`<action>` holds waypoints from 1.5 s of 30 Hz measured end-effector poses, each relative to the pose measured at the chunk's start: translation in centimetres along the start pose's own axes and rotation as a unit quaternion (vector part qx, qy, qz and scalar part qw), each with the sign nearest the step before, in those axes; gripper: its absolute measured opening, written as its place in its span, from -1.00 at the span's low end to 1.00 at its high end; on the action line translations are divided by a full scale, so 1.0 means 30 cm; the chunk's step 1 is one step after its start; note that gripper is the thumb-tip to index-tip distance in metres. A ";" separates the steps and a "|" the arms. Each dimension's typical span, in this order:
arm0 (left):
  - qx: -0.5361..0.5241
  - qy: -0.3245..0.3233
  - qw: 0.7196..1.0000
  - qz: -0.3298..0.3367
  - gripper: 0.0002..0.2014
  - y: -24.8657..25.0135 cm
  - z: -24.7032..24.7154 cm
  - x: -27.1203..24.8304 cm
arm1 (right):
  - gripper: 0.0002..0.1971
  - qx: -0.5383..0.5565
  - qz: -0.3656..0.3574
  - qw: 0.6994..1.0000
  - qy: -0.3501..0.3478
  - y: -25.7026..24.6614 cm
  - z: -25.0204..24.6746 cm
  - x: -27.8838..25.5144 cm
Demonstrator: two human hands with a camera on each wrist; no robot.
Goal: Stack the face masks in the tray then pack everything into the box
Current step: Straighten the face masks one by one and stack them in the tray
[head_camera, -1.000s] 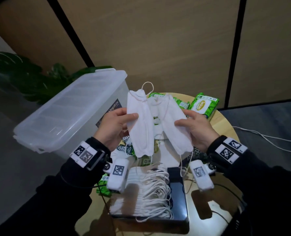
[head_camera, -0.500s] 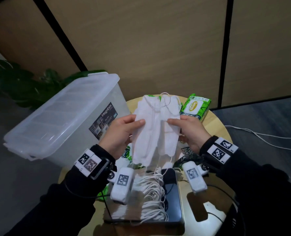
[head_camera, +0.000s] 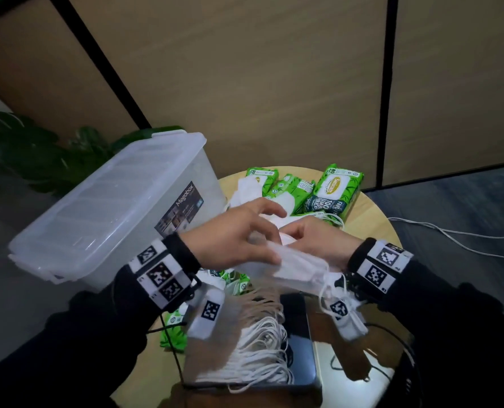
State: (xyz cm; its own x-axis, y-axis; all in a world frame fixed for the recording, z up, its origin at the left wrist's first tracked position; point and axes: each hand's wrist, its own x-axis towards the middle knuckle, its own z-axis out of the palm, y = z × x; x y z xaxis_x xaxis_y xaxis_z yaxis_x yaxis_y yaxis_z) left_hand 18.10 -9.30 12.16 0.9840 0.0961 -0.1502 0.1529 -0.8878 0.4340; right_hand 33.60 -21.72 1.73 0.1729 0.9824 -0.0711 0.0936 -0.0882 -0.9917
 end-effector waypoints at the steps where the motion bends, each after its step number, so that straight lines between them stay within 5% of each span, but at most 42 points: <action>1: 0.019 -0.018 1.000 -0.003 -0.90 -0.007 0.013 0.008 | -0.77 0.018 -0.010 1.000 -0.008 -0.001 0.004 -0.006; 4: 0.046 -0.010 0.999 -0.013 -0.88 -0.042 0.018 0.012 | -0.97 0.043 0.010 0.999 -0.013 0.008 -0.001 -0.006; 8: 0.062 0.036 0.995 -0.076 -0.81 -0.123 -0.049 -0.044 | -0.89 -0.004 0.071 0.997 -0.025 0.012 -0.036 -0.021; 13: 0.002 0.077 0.986 -0.144 -0.85 -0.237 -0.091 -0.145 | -0.85 0.125 0.066 0.985 0.094 -0.010 -0.037 -0.013; 16: -0.025 0.076 0.984 -0.160 -0.83 -0.284 -0.069 -0.191 | -0.73 0.304 0.042 0.939 0.157 -0.037 -0.036 0.011; 19: -0.086 0.090 0.981 -0.149 -0.64 -0.311 -0.040 -0.213 | -0.68 0.458 0.029 0.878 0.140 -0.062 -0.039 0.019; 22: -0.171 0.126 0.966 -0.148 -0.71 -0.302 -0.006 -0.205 | -0.70 0.375 0.015 0.922 0.093 -0.061 -0.015 0.015; 25: -0.212 0.160 0.953 -0.145 -0.88 -0.279 0.026 -0.178 | -0.62 0.154 0.007 0.984 0.084 -0.037 0.022 0.011; 28: -0.189 0.182 0.956 -0.130 -0.90 -0.261 0.051 -0.146 | -0.61 0.021 0.000 0.991 0.130 -0.016 0.054 0.012; 33: -0.077 0.215 0.969 -0.090 -0.89 -0.253 0.083 -0.117 | -0.81 0.007 -0.025 0.985 0.173 0.009 0.052 0.036; 36: -0.056 0.200 0.974 -0.094 -0.85 -0.268 0.079 -0.120 | -0.74 0.052 -0.011 0.964 0.260 0.006 0.029 0.040; 40: -0.039 0.166 0.974 -0.147 -0.84 -0.307 0.074 -0.135 | -0.65 0.273 0.020 0.904 0.329 -0.016 -0.021 0.044; 43: -0.036 0.109 0.977 -0.181 -0.85 -0.345 0.072 -0.138 | -0.68 0.427 0.021 0.845 0.322 -0.029 -0.041 0.047; 45: -0.035 0.050 0.980 -0.190 -0.79 -0.361 0.076 -0.133 | -0.71 0.437 0.028 0.848 0.298 -0.023 -0.045 0.047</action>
State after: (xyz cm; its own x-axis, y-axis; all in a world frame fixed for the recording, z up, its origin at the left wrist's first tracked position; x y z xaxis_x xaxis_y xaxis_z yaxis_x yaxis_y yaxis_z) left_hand 12.32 -1.09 6.01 0.8587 0.4600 -0.2258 0.5117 -0.7467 0.4249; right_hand 35.10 -20.48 2.46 0.6426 0.6999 -0.3118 -0.6485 0.2801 -0.7078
